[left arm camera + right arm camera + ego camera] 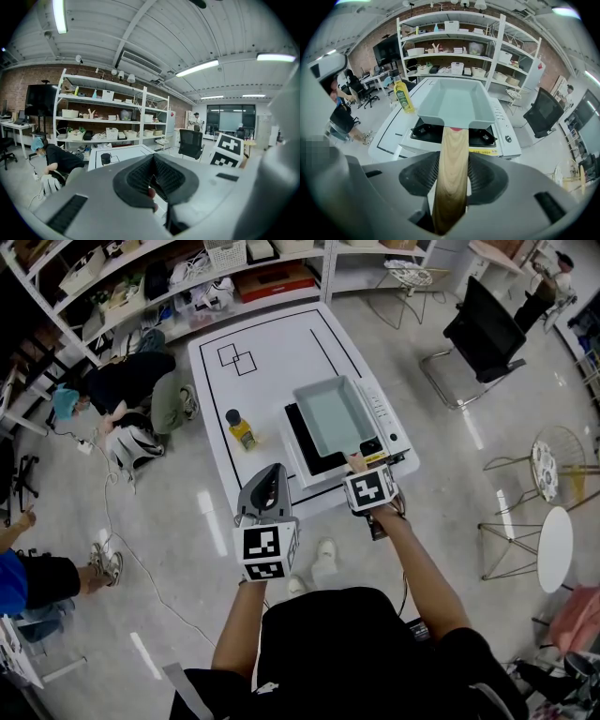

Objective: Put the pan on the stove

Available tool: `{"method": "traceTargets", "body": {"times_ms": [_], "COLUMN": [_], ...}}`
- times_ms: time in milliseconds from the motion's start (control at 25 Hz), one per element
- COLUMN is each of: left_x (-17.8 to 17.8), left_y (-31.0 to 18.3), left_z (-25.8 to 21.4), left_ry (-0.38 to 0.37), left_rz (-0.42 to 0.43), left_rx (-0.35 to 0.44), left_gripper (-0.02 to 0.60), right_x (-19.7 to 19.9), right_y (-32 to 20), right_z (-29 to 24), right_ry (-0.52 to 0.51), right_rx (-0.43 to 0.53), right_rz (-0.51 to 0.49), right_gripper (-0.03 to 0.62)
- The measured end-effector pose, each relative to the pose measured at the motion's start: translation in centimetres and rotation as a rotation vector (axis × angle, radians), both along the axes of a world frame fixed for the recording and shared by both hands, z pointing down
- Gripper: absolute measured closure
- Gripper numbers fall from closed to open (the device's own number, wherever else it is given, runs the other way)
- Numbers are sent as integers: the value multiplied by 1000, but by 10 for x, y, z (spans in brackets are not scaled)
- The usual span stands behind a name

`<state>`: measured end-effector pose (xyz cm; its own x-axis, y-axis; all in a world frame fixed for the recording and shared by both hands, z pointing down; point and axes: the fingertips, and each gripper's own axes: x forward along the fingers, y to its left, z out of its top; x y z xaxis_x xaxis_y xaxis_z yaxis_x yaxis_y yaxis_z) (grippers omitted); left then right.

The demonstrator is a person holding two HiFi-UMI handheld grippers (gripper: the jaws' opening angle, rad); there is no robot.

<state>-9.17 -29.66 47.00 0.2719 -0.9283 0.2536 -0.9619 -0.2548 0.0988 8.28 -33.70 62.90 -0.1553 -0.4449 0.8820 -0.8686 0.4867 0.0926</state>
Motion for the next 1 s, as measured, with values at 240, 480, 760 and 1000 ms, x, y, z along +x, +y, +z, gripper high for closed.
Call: {"method": "traceTargets", "body": {"times_ms": [240,480,760,1000], "left_x": [0,2,4,4], "left_y": [5,17,36,63], "left_z": [-4,-13,-23,-40], "left_ry": [-3,-6,-12,-24], "left_rz": [4,16,33,45], "left_rx": [10,25,49,80], "left_gripper": [572,572,572,572], "right_x": [7,3,-7,-18], "right_y": [6,8,13,41], "right_z": [-9,-33,-79,-121], "right_ry": [-21,-27,-96,-165], "right_rx": [0,61,189,265], "right_rz": [49,26,42,64], "right_gripper": [444,444,456,551]}}
